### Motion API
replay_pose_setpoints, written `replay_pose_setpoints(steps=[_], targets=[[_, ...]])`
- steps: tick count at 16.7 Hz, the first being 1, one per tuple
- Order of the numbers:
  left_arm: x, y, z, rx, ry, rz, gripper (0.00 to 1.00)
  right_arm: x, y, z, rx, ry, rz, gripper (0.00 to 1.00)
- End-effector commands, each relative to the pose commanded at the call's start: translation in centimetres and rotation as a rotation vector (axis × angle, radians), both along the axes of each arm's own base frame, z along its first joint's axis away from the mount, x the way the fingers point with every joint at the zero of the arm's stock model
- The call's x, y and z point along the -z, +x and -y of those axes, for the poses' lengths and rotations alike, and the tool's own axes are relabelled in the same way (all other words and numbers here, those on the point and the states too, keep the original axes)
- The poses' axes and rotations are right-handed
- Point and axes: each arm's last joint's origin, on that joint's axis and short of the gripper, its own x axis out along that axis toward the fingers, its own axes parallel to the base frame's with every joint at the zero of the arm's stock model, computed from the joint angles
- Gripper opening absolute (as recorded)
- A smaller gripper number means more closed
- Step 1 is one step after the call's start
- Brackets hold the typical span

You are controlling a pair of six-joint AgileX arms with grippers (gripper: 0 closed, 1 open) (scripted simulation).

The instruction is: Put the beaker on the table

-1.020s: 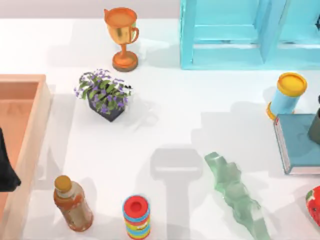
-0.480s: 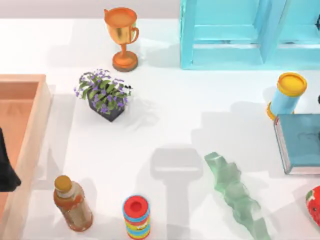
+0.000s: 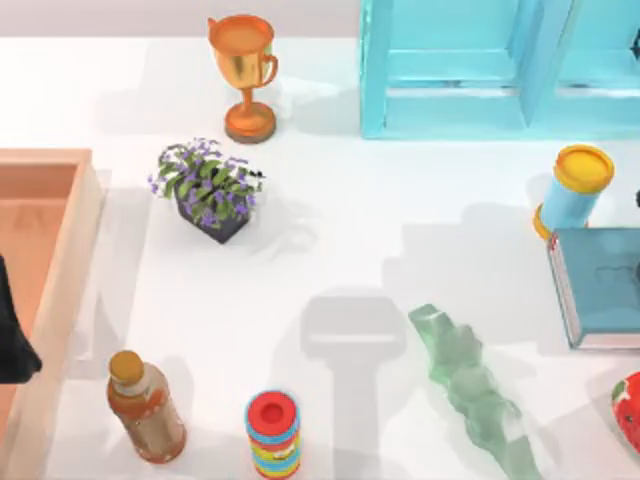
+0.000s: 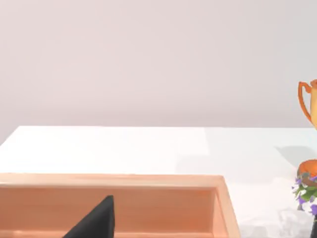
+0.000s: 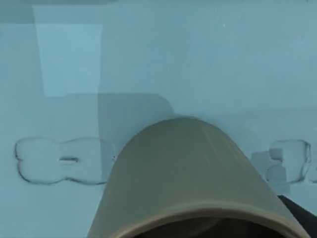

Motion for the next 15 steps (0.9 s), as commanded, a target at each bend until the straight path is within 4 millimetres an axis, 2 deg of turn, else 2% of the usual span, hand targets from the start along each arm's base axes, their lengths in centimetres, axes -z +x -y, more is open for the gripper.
replay_pose_setpoints(steps=[8,12,15], targets=[[0.0,0.0,0.0,0.0,0.0,0.0,1.0,-4.9,0.0,0.0,0.0,0.0,-0.002,0.0],[0.0,0.0,0.0,0.0,0.0,0.0,1.0,-4.7,0.1,-0.1,0.0,0.001,-0.006,0.0],[0.0,0.0,0.0,0.0,0.0,0.0,1.0,-5.1,0.8,-2.5,-0.001,-0.006,-0.002,0.0]])
